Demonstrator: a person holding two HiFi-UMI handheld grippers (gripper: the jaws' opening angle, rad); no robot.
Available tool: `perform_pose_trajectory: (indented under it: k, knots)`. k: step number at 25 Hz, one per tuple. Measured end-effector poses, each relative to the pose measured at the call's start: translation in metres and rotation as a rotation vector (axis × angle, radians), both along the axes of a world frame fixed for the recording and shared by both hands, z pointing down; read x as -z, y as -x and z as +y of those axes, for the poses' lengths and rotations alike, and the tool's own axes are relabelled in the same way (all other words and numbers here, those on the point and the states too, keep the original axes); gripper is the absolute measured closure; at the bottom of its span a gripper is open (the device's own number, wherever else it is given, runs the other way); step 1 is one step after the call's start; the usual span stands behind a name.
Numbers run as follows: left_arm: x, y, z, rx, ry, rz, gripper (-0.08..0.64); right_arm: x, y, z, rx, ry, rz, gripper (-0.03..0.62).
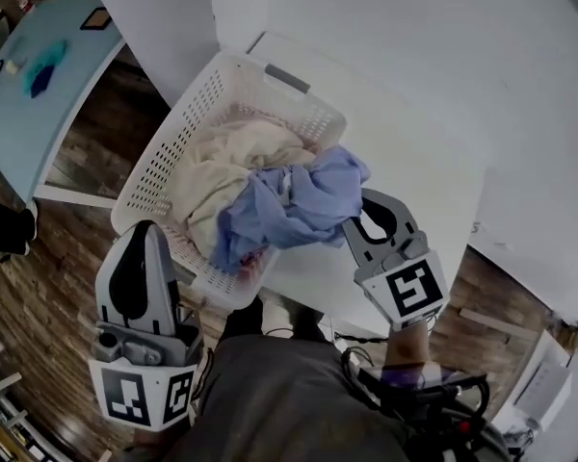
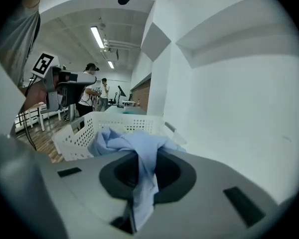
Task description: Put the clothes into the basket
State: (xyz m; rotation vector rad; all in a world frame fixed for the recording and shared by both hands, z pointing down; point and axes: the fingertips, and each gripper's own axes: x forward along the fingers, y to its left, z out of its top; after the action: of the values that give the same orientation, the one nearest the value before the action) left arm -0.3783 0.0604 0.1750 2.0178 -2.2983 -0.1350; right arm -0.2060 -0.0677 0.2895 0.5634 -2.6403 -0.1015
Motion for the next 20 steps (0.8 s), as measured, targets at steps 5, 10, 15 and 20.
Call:
perform_pose_trajectory:
  k: [5, 10, 15, 20]
  knots:
    - [0.031, 0.018, 0.013, -0.028, -0.076, -0.002, 0.552, 0.064, 0.028, 0.004, -0.021, -0.067, -0.071, 0.549]
    - [0.051, 0.049, 0.028, -0.012, -0.133, -0.011, 0.552, 0.115, 0.082, 0.008, 0.037, -0.135, -0.140, 0.549]
    - [0.056, 0.083, 0.044, 0.024, -0.153, 0.003, 0.552, 0.141, 0.143, 0.021, 0.126, -0.169, -0.187, 0.548]
    - [0.043, 0.102, 0.054, 0.040, -0.141, 0.045, 0.552, 0.097, 0.171, 0.027, 0.144, -0.092, -0.042, 0.534]
